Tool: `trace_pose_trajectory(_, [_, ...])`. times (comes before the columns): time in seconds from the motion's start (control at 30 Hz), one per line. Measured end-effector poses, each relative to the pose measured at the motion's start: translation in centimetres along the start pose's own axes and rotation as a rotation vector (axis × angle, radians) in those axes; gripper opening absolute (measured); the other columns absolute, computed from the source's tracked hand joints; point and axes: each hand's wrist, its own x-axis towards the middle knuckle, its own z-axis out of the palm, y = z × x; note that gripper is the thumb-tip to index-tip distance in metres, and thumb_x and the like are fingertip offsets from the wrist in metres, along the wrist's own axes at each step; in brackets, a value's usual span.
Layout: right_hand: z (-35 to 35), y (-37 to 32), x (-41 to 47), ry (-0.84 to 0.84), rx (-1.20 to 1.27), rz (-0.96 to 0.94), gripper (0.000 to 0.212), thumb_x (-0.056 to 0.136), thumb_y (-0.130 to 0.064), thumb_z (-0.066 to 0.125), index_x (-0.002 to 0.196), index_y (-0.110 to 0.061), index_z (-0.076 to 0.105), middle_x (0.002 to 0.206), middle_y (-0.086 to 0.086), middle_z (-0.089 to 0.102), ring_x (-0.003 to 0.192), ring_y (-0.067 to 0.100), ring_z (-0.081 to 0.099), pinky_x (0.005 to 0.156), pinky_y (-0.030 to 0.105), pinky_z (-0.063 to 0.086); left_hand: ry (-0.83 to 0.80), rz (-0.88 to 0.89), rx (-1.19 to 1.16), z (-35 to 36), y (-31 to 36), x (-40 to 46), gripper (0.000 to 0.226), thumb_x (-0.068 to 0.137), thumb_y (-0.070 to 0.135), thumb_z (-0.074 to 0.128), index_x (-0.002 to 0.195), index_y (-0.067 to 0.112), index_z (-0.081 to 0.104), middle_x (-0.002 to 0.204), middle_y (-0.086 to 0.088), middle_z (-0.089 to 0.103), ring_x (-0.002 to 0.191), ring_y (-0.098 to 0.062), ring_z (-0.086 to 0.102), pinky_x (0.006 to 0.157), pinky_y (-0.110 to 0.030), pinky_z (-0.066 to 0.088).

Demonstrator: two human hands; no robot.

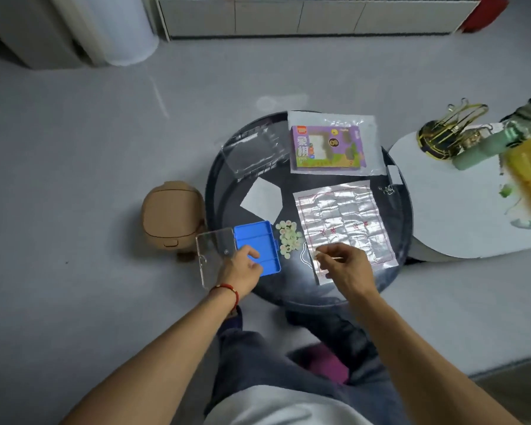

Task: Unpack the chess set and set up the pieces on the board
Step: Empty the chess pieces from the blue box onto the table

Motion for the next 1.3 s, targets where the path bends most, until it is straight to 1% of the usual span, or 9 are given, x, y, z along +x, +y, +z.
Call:
trace_pose_trajectory(0.1, [-0.4, 1.3, 3.8, -0.062, -0.054, -0.017, 0.001, 0.09, -0.014, 0.076, 0.09, -0.013, 0.075, 0.085, 0.006, 0.076, 0.067, 0.017, 0.066, 0.059, 0.03, 0.058, 0.065, -0.007, -0.012, 1.6, -0.2, 0.2, 0.024, 0.089, 0.013, 0.055, 0.11, 0.024, 0.061, 0.092, 0.005, 0.069, 0.092, -0.02, 0.064, 0.077, -0.029, 0.05])
trace_pose_trajectory(0.23, [-1.3, 5.6, 9.2, -0.202, -0.191, -0.086, 0.006, 0.09, -0.017, 0.076, 0.084, -0.019, 0.075, 0.08, -0.002, 0.075, 0.07, 0.011, 0.068, 0.07, 0.029, 0.057, 0.183, -0.042, -0.02, 5.7, 0.3, 0.3, 0.022, 0.092, 0.015, 0.057, 0.112, 0.024, 0.06, 0.097, 0.008, 0.068, 0.092, -0.014, 0.064, 0.073, -0.025, 0.047])
trace_pose_trajectory(0.37, [-2.0, 10.6, 16.8, -0.368, -0.407, -0.227, 0.008, 0.089, -0.02, 0.076, 0.084, -0.026, 0.077, 0.082, -0.016, 0.074, 0.075, -0.002, 0.067, 0.073, 0.022, 0.054, 0.422, -0.103, 0.0, 14.4, 1.8, 3.4, 0.023, 0.089, 0.011, 0.059, 0.109, 0.022, 0.064, 0.096, 0.009, 0.07, 0.093, -0.015, 0.065, 0.083, -0.033, 0.053])
trace_pose_trajectory(0.47, [-0.7, 14.2, 22.4, -0.505, -0.573, -0.387, 0.009, 0.091, -0.022, 0.072, 0.094, -0.026, 0.08, 0.094, -0.013, 0.076, 0.077, 0.003, 0.067, 0.078, 0.024, 0.056, 0.559, -0.127, 0.236, 22.0, 1.8, 8.2, 0.025, 0.082, 0.015, 0.062, 0.105, 0.024, 0.066, 0.099, 0.005, 0.069, 0.103, -0.022, 0.055, 0.087, -0.04, 0.047])
trace_pose_trajectory(0.63, [3.5, 18.3, 28.5, -0.606, -0.549, -0.742, 0.011, 0.09, -0.025, 0.07, 0.099, -0.027, 0.078, 0.095, -0.01, 0.075, 0.082, 0.01, 0.068, 0.076, 0.035, 0.057, 0.878, -0.008, 0.486, 27.9, -1.3, 16.5, 0.025, 0.077, 0.02, 0.064, 0.101, 0.024, 0.069, 0.106, -0.001, 0.061, 0.107, -0.024, 0.047, 0.082, -0.043, 0.041])
trace_pose_trajectory(0.87, [5.0, 19.2, 32.7, -0.535, -0.716, -1.217, 0.014, 0.09, -0.033, 0.069, 0.102, -0.032, 0.076, 0.09, -0.008, 0.068, 0.078, 0.017, 0.063, 0.068, 0.039, 0.056, 1.289, 0.306, 0.467, 28.8, -5.6, 20.6, 0.027, 0.076, 0.003, 0.059, 0.098, 0.014, 0.07, 0.102, -0.007, 0.064, 0.101, -0.034, 0.058, 0.091, -0.04, 0.039])
trace_pose_trajectory(0.97, [5.0, 18.5, 34.1, -0.495, -0.776, -1.403, 0.015, 0.09, -0.031, 0.069, 0.105, -0.031, 0.074, 0.09, -0.009, 0.061, 0.078, 0.018, 0.06, 0.067, 0.039, 0.054, 1.349, 0.297, 0.679, 29.0, -6.8, 20.8, 0.029, 0.073, 0.007, 0.061, 0.099, 0.015, 0.071, 0.098, -0.006, 0.064, 0.096, -0.033, 0.056, 0.078, -0.045, 0.039])
trace_pose_trajectory(1.1, [4.1, 18.2, 34.6, -0.463, -0.864, -1.626, 0.019, 0.093, -0.03, 0.065, 0.111, -0.027, 0.07, 0.098, -0.007, 0.059, 0.075, 0.014, 0.054, 0.061, 0.039, 0.053, 1.349, 0.16, 0.743, 29.7, -7.1, 20.5, 0.029, 0.076, 0.017, 0.058, 0.105, 0.016, 0.064, 0.096, -0.004, 0.059, 0.096, -0.029, 0.048, 0.078, -0.042, 0.032])
trace_pose_trajectory(1.3, [0.2, 22.0, 31.4, -0.302, -0.947, -1.619, 0.024, 0.097, -0.025, 0.061, 0.12, -0.024, 0.07, 0.114, 0.0, 0.066, 0.093, 0.02, 0.064, 0.068, 0.029, 0.052, 1.169, 0.237, 0.63, 29.9, -6.2, 18.6, 0.026, 0.083, 0.01, 0.058, 0.099, 0.025, 0.071, 0.091, 0.001, 0.064, 0.101, -0.027, 0.049, 0.083, -0.035, 0.032])
